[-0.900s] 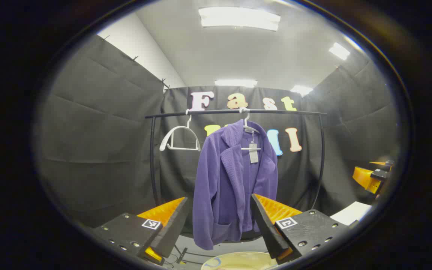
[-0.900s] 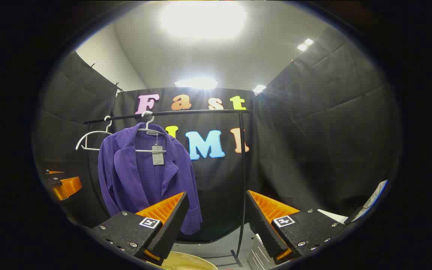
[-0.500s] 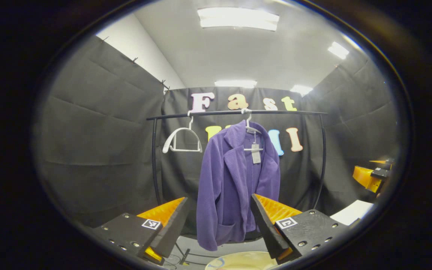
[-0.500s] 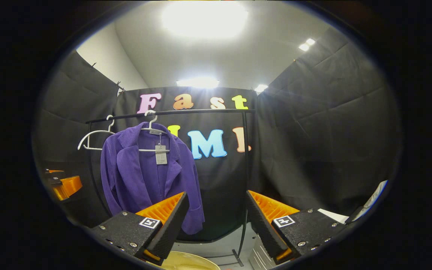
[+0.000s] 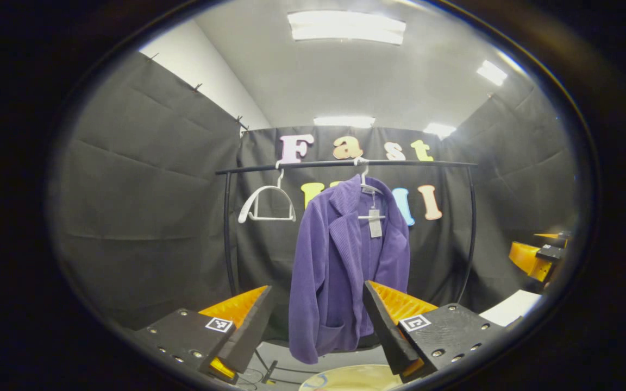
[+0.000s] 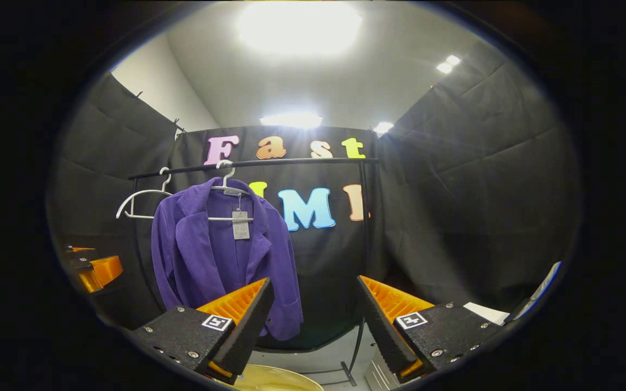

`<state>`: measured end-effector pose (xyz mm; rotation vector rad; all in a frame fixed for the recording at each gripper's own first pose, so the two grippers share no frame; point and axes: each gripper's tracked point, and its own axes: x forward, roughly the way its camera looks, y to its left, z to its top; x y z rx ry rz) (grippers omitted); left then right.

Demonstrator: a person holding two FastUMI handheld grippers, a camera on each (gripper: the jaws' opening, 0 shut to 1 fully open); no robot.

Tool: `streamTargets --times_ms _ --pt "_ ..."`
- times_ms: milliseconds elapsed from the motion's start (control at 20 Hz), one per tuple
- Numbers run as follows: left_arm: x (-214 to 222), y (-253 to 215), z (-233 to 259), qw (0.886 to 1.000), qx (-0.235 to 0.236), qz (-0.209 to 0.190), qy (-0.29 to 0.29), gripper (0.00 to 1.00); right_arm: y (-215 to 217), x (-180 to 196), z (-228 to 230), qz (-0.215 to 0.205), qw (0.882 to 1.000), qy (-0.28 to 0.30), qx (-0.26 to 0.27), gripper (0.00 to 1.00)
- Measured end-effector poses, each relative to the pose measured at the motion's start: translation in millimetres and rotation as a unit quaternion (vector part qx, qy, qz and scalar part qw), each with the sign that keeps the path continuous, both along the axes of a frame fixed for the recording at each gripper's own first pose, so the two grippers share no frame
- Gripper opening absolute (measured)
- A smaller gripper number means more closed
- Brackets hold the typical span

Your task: Grasp the clothes on the hanger with both hands and then place them into the laundry hamper below.

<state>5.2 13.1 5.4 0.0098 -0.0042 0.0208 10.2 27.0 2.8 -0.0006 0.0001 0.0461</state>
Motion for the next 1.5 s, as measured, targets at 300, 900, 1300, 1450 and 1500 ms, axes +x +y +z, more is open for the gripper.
streamTargets --times_ms 300,900,1300,1450,1500 --pt "27 -12 11 1.000 -0.010 0.026 -0.009 0.99 21 41 11 0.049 0.999 0.001 0.015 0.93" --pt "123 -73 32 0.998 -0.029 0.045 -0.030 0.99 49 147 35 0.134 0.990 -0.022 0.040 0.92" --pt "196 -90 11 0.997 -0.018 0.076 -0.028 0.94 81 217 23 0.193 0.979 -0.012 0.058 0.94" --pt "223 -93 0 0.996 -0.002 0.093 -0.016 0.99 97 241 16 0.214 0.975 -0.005 0.064 0.93" --pt "230 -93 -3 0.995 0.004 0.097 -0.013 0.99 101 249 13 0.220 0.973 -0.001 0.065 0.94"
